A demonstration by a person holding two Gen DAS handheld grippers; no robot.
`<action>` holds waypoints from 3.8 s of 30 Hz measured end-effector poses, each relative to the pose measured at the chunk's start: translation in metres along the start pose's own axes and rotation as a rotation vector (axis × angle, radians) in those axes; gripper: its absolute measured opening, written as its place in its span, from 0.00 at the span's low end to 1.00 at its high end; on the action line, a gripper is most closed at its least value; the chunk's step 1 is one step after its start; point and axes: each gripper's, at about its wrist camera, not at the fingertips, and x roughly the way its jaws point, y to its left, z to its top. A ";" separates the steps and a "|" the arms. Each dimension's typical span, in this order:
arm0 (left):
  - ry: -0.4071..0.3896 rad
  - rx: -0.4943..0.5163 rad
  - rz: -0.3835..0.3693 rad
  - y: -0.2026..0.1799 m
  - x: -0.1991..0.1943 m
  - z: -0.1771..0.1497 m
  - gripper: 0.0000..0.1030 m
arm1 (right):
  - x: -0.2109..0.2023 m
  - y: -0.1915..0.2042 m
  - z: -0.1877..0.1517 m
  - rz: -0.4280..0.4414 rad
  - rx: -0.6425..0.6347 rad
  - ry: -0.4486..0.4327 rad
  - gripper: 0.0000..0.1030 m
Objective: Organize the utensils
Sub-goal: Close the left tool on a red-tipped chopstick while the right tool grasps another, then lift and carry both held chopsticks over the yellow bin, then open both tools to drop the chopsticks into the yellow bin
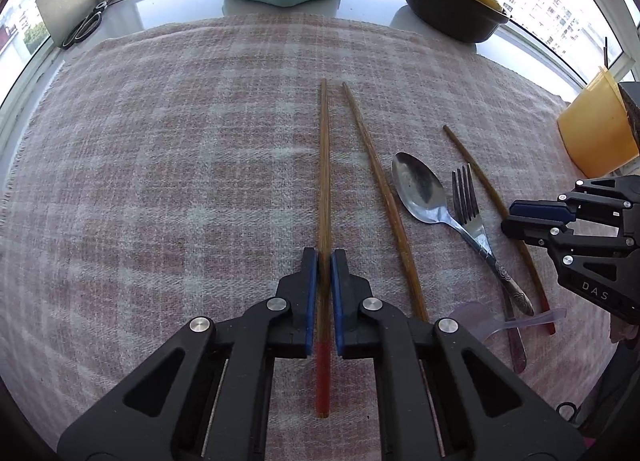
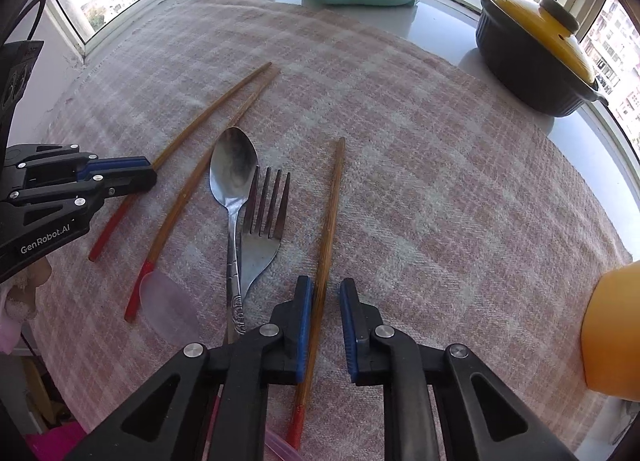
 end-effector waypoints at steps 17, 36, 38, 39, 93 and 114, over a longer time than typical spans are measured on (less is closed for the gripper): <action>-0.001 -0.083 -0.064 0.017 0.010 0.033 0.04 | 0.007 -0.009 0.019 0.044 0.047 0.015 0.04; -0.228 -0.241 -0.218 0.011 -0.078 0.012 0.04 | -0.080 -0.054 -0.017 0.113 0.270 -0.291 0.04; -0.246 -0.233 -0.229 -0.001 -0.085 0.015 0.04 | -0.091 -0.061 -0.022 0.112 0.286 -0.324 0.04; -0.255 -0.226 -0.230 -0.007 -0.087 0.015 0.04 | -0.096 -0.064 -0.025 0.114 0.295 -0.341 0.04; -0.531 -0.002 -0.447 -0.338 -0.083 0.181 0.04 | -0.271 -0.291 -0.117 -0.054 0.499 -0.734 0.04; -0.508 0.007 -0.432 -0.349 -0.050 0.182 0.04 | -0.238 -0.315 -0.099 -0.098 0.523 -0.707 0.04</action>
